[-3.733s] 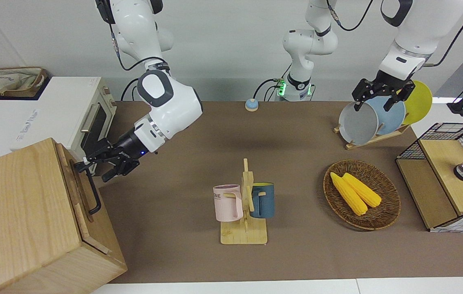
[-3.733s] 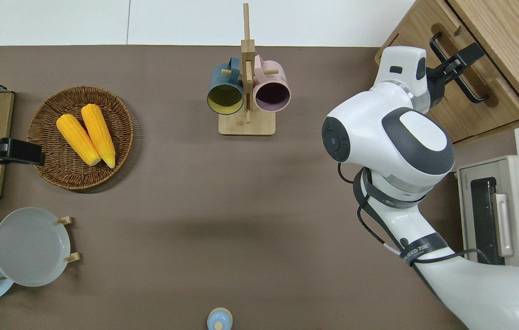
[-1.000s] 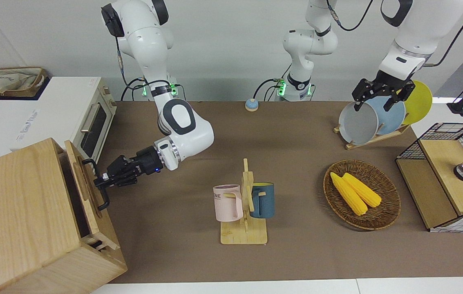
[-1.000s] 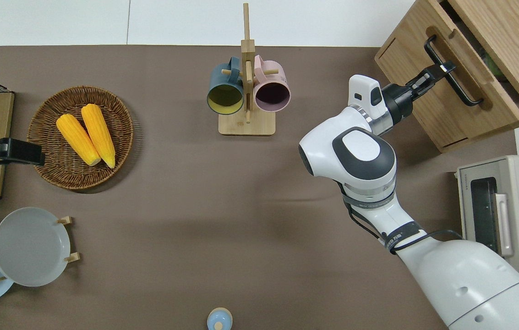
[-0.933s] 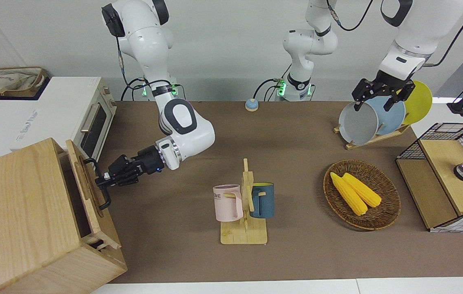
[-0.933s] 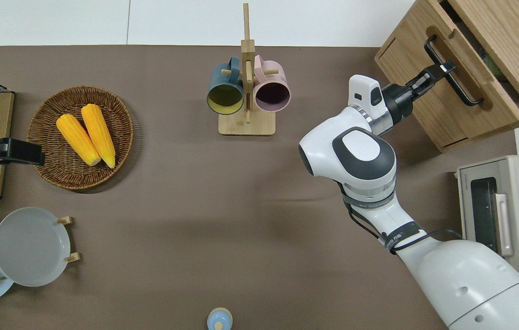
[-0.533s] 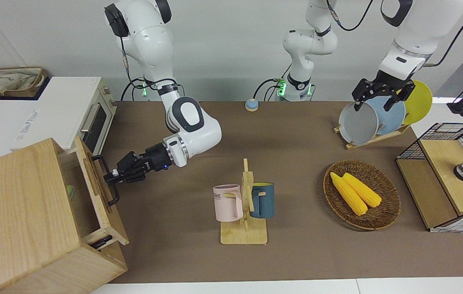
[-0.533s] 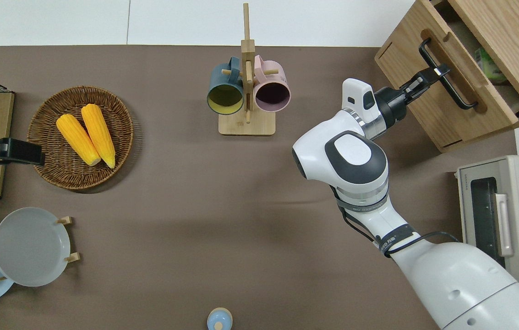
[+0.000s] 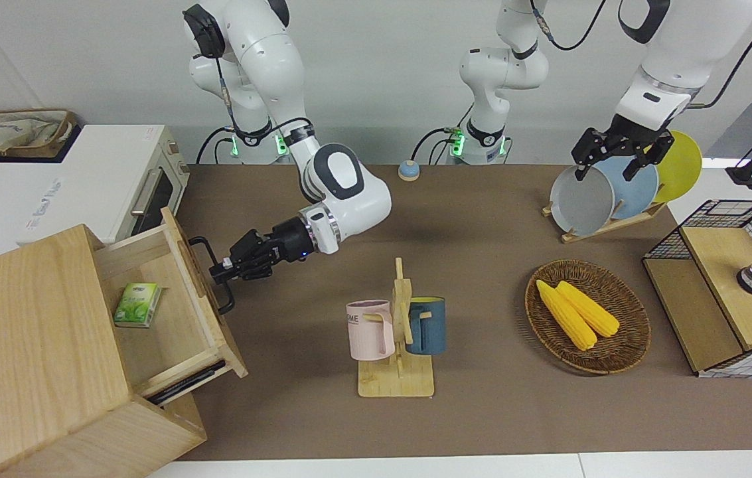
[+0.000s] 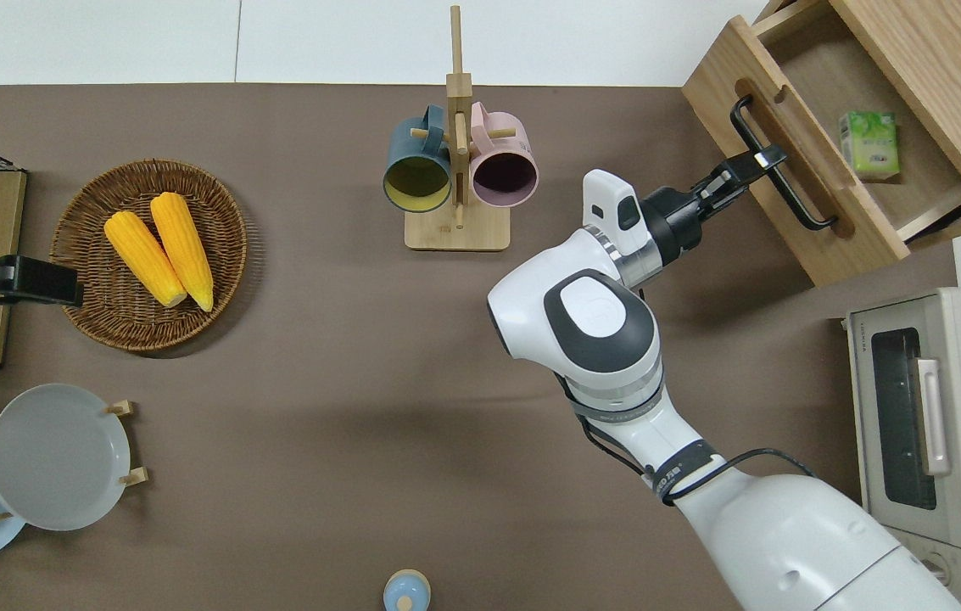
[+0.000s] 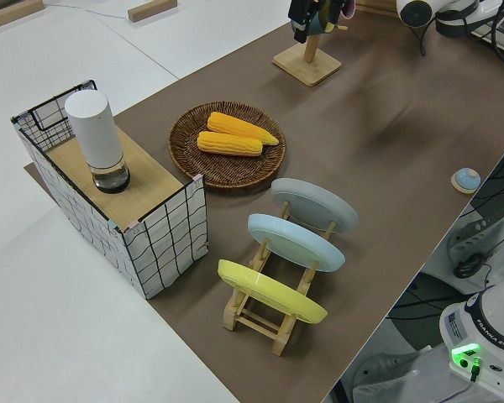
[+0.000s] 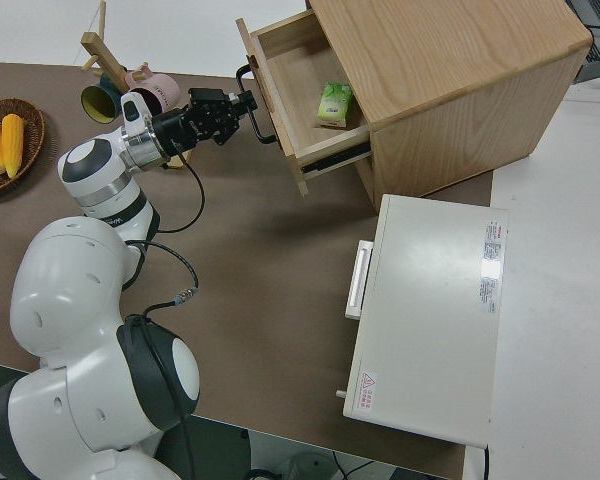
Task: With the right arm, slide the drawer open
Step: 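Pull the handle with the right gripper toward the robot, sliding the drawer out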
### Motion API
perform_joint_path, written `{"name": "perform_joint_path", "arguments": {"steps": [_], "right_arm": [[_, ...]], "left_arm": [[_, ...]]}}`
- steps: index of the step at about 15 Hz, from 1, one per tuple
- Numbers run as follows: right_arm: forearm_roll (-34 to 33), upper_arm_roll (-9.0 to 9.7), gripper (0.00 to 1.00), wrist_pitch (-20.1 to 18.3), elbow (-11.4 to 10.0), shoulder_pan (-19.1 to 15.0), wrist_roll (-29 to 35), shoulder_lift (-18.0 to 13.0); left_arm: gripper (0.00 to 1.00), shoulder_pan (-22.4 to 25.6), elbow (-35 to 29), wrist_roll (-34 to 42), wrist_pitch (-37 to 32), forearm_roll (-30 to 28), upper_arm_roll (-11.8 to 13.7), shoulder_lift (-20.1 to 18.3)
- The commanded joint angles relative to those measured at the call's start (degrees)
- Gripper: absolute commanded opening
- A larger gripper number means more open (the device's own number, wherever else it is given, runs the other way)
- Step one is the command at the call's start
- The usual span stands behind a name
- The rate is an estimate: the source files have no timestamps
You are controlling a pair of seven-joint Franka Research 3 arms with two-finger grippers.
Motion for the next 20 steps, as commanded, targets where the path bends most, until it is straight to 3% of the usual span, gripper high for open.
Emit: {"name": "perform_joint_path", "arguments": {"steps": [1,7,20], "right_arm": [[1.4,-0.01,0.006,-1.3,1.3,2.5,-1.7,-0.3],[4.2,-0.01,0.006,-3.2,2.8,5.8,-2.6,-0.3],[5.4,-0.01,0.006,-7.7,2.9,11.3,-3.1,-0.1]], "left_arm": [[1.00,-1.0,1.2,0.4,0.0,0.7,1.0,0.8],[1.00,-1.0,1.2,0.4,0.0,0.7,1.0,0.8],[1.00,-1.0,1.2,0.4,0.0,0.7,1.0,0.8]]}}
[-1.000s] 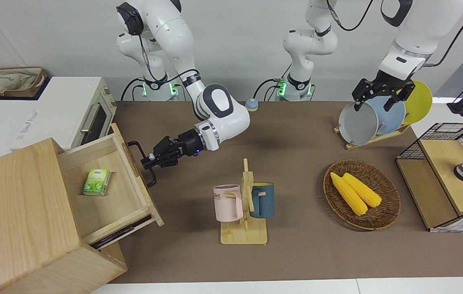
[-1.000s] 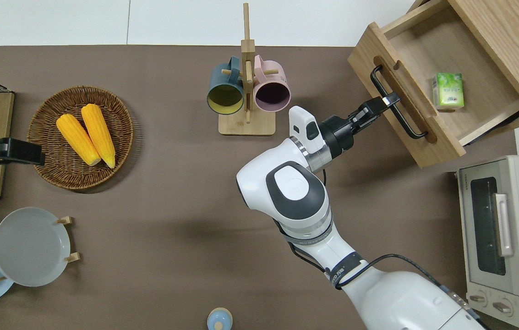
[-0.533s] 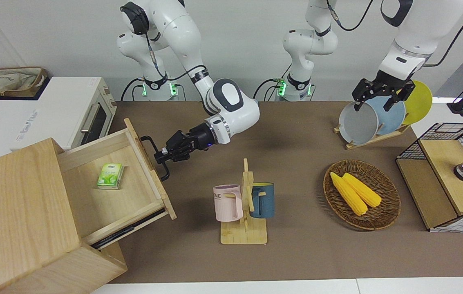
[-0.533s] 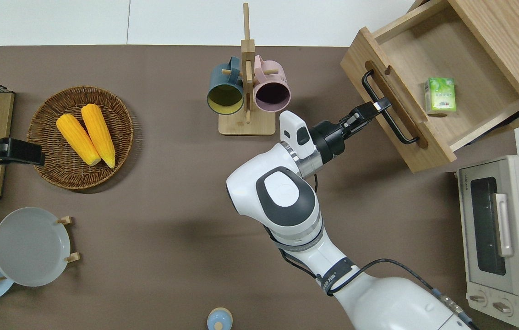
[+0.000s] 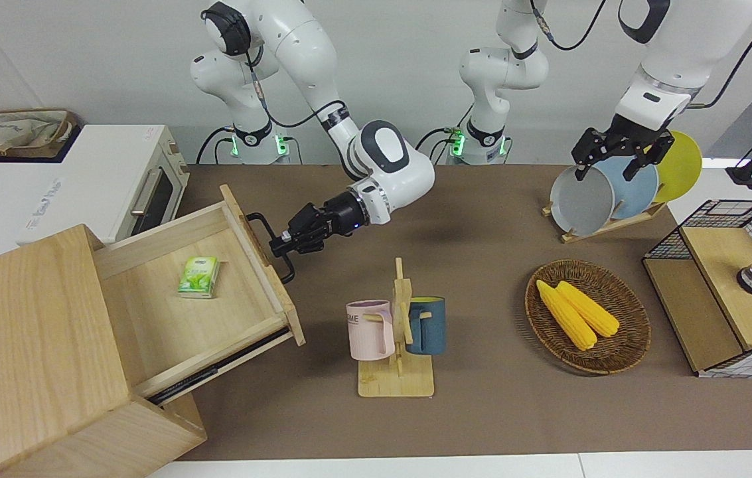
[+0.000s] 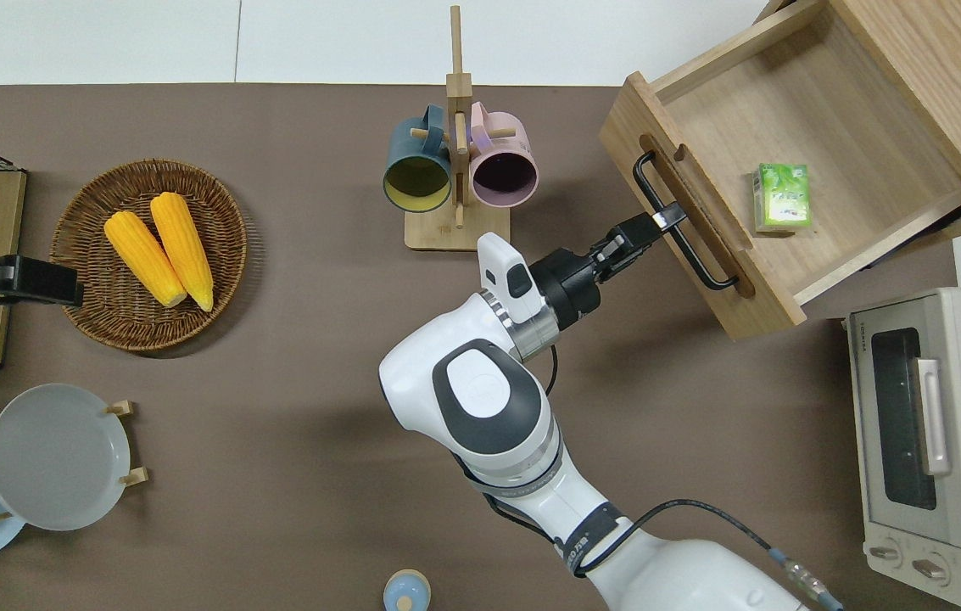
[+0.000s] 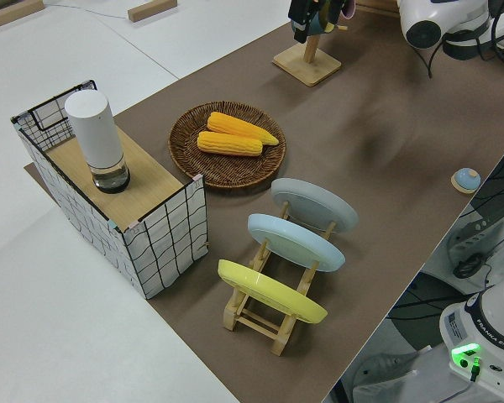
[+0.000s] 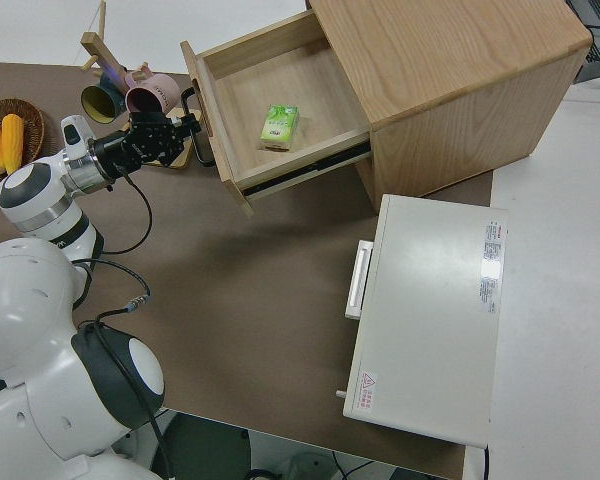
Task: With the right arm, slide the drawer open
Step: 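Pull the handle with the right gripper toward the robot, sliding the drawer out, then open the right gripper and release the drawer handle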
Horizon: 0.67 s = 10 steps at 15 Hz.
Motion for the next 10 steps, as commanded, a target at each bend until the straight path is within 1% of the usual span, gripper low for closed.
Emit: {"name": "perform_joint_path", "arguments": {"steps": [1,4,10], "right_arm": [[-0.6,-0.11,0.006,-2.0,1.8,2.0,-3.0,-0.1],[0.1,-0.28,0.006,-2.1,1.8,3.3,-3.0,0.0],[0.0,-0.46,0.031,-2.5,1.8,3.3,-3.0,0.1]], "left_arm": [[1.00,-1.0,1.2,0.4,0.0,0.7,1.0,0.8],[1.00,-1.0,1.2,0.4,0.0,0.7,1.0,0.8],[1.00,-1.0,1.2,0.4,0.0,0.7,1.0,0.8]]}}
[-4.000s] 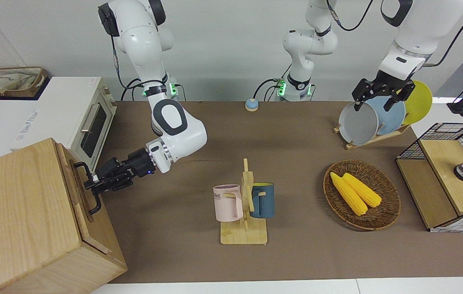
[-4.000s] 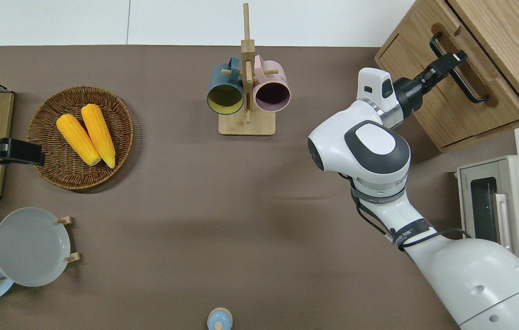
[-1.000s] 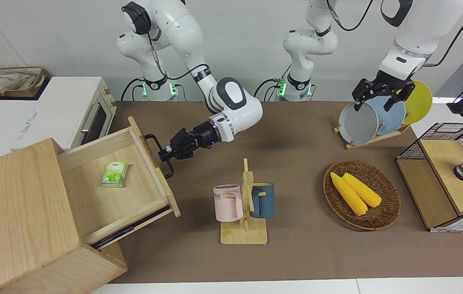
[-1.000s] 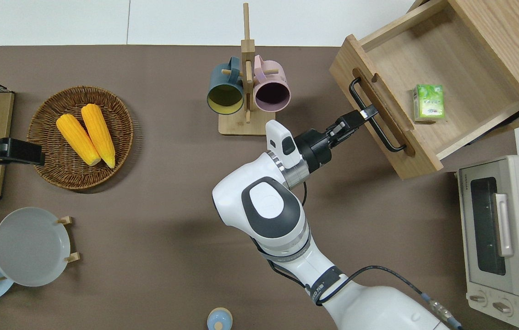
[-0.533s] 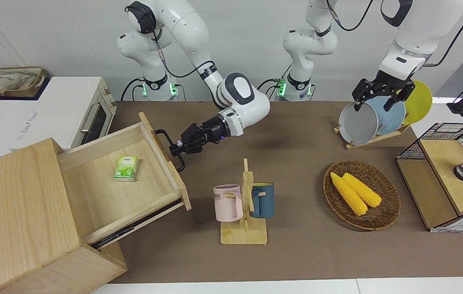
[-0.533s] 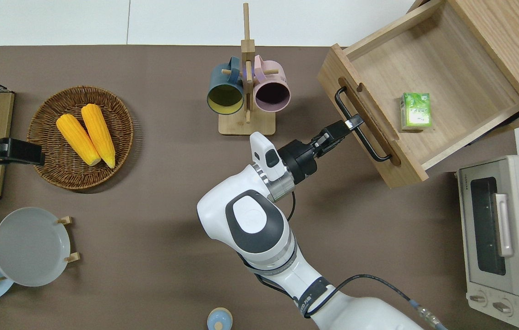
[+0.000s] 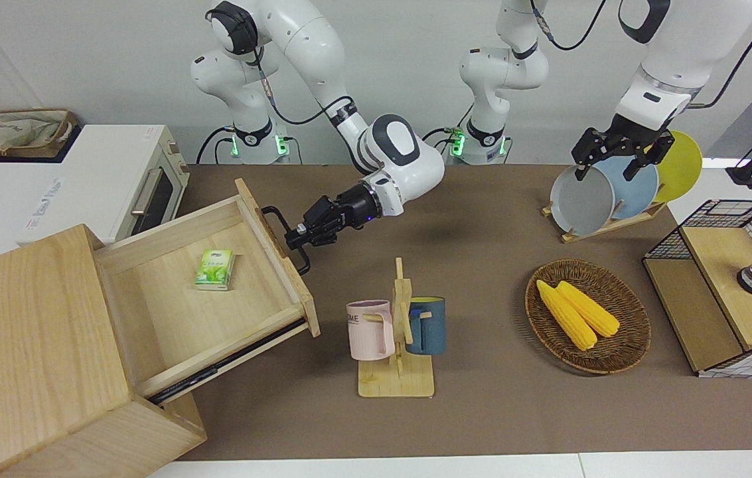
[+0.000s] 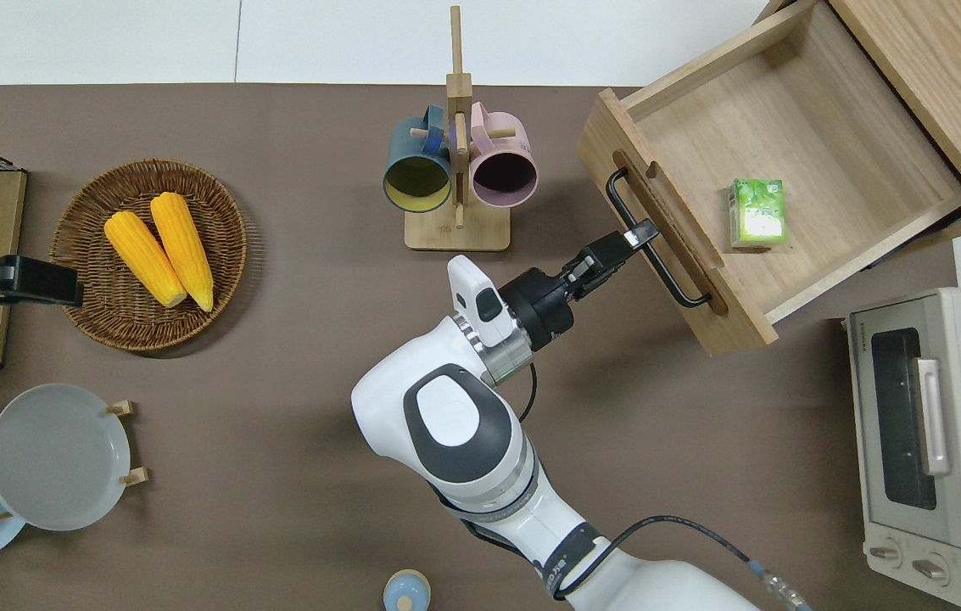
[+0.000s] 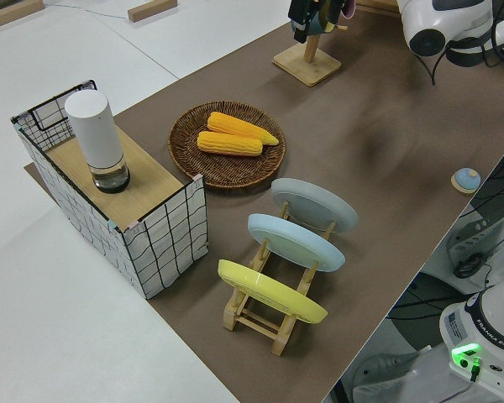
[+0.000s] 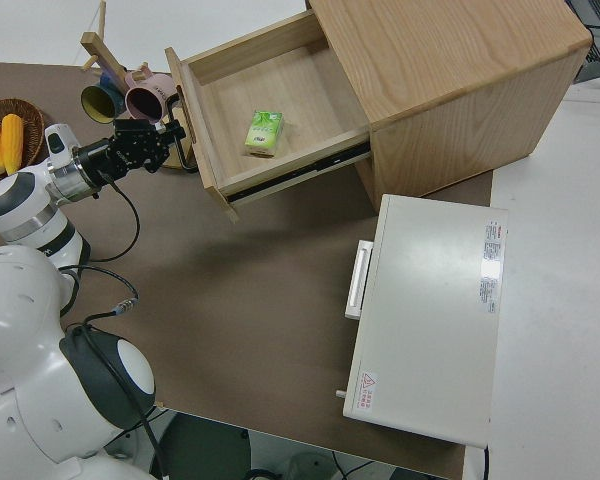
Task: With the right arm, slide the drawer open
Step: 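Open the right gripper and release the drawer handle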
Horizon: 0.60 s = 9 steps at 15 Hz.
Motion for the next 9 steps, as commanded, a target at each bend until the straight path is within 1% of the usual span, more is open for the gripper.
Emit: {"name": "perform_joint_path", "arguments": {"steps": [1,2,3,4,5,6,7,8,9], "right_arm": [[-0.5,-0.45,0.039,-1.3,1.7,1.0,-3.0,0.1],[-0.5,-0.45,0.089,-1.2,1.7,0.9,-2.9,0.1],[-0.5,-0.54,0.243,-0.9,1.7,1.0,-2.9,0.1],[-0.5,-0.54,0.435,-0.8,1.7,1.0,-2.5,0.1],[-0.4,-0.54,0.679,-0.8,1.7,0.9,-2.3,0.1],[-0.4,-0.54,0.966,-0.6,1.7,0.9,-2.1,0.1],[-0.3,-0.54,0.981,-0.6,2.2,0.9,-1.9,0.0],[0.5,-0.54,0.981,-0.6,3.1,1.0,-1.9,0.1],[1.7,-0.54,0.981,-0.5,3.7,1.0,-1.8,0.1]], "left_arm": [[1.00,-1.0,1.2,0.4,0.0,0.7,1.0,0.8],[1.00,-1.0,1.2,0.4,0.0,0.7,1.0,0.8],[1.00,-1.0,1.2,0.4,0.0,0.6,1.0,0.8],[1.00,-1.0,1.2,0.4,0.0,0.7,1.0,0.8],[1.00,-1.0,1.2,0.4,0.0,0.6,1.0,0.8],[1.00,-1.0,1.2,0.4,0.0,0.6,1.0,0.8],[1.00,-1.0,1.2,0.4,0.0,0.7,1.0,0.8],[1.00,-1.0,1.2,0.4,0.0,0.7,1.0,0.8],[1.00,-1.0,1.2,0.4,0.0,0.6,1.0,0.8]]}}
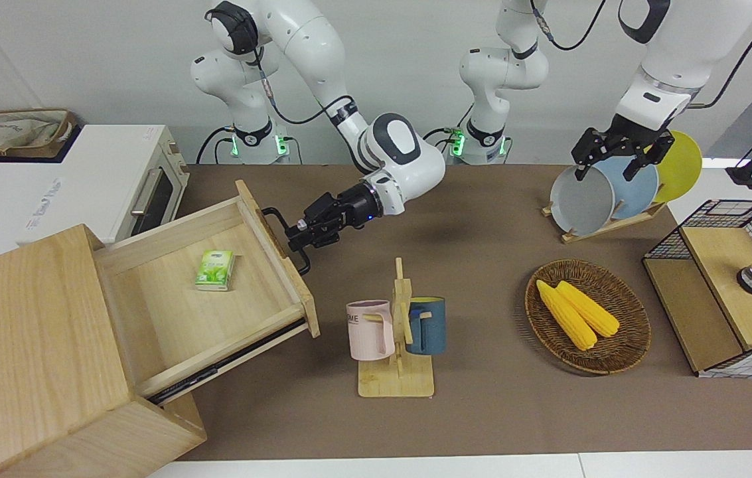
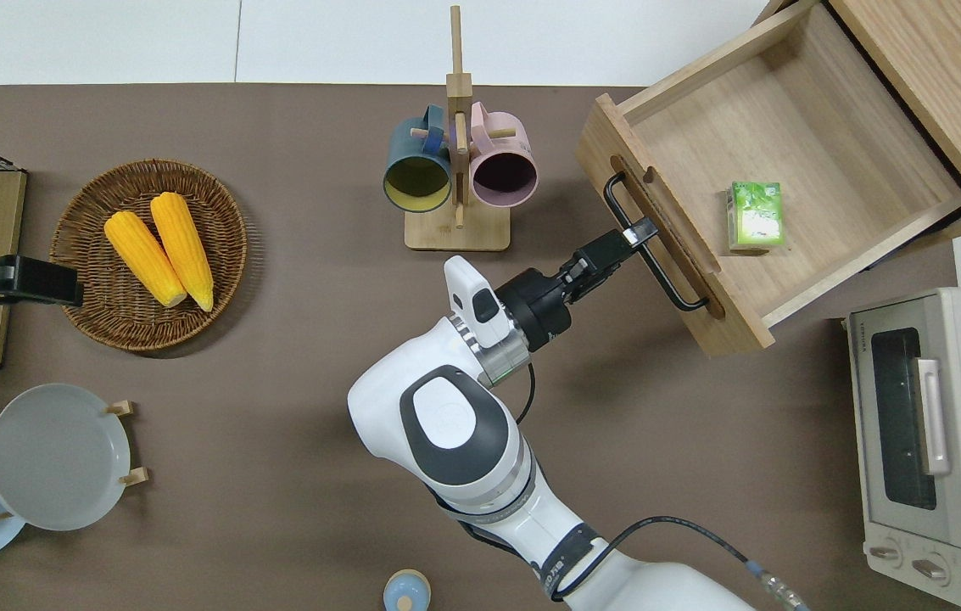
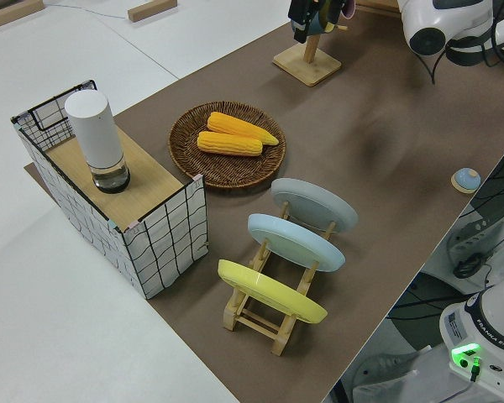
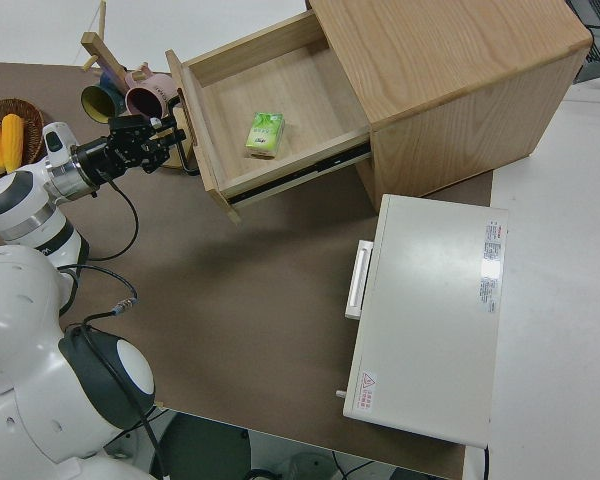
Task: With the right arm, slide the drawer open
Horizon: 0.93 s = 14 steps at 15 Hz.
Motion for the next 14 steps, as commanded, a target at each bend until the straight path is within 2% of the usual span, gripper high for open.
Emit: {"name": "perform_joint_path", "arguments": {"steps": [1,8,11,14], "right_arm": [[2.6,-0.36,0.983,-0.3,3.1,0.7,-1.4,0.1],[6.3,-0.19,0.983,-0.2,4.5,1.9,3.6,0.1],[9.9,-0.10,0.983,-0.2,6.5,2.2,4.8,0.1],[15.7,0.08,0.983,-0.1,10.2,2.2,4.7,0.1]], "left_arm": [[1.00,-1.0,1.2,0.4,0.0,0.7,1.0,0.8],[1.00,-1.0,1.2,0.4,0.0,0.7,1.0,0.8],[1.00,-1.0,1.2,0.4,0.0,0.6,1.0,0.8],[1.00,-1.0,1.2,0.4,0.0,0.7,1.0,0.8]]}}
